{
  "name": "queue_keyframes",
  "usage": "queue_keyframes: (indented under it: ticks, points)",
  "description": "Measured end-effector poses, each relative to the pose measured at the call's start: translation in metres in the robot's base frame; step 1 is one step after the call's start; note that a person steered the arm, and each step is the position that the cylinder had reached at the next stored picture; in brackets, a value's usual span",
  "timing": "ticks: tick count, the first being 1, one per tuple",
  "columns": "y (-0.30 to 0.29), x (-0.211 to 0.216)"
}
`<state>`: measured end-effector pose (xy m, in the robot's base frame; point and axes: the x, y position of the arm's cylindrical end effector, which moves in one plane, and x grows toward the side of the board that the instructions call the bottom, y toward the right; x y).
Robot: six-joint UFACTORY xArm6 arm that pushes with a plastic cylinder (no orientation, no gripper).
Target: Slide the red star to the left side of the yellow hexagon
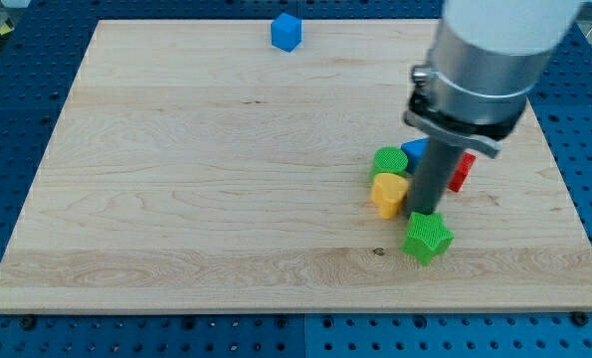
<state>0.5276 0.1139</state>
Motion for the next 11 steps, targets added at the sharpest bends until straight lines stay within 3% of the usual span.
queue_keyframes:
  ticks: [2,6,11]
  points:
    - [0.026,-0.006]
    - [0.100,-0.095]
    - [0.056,-0.207]
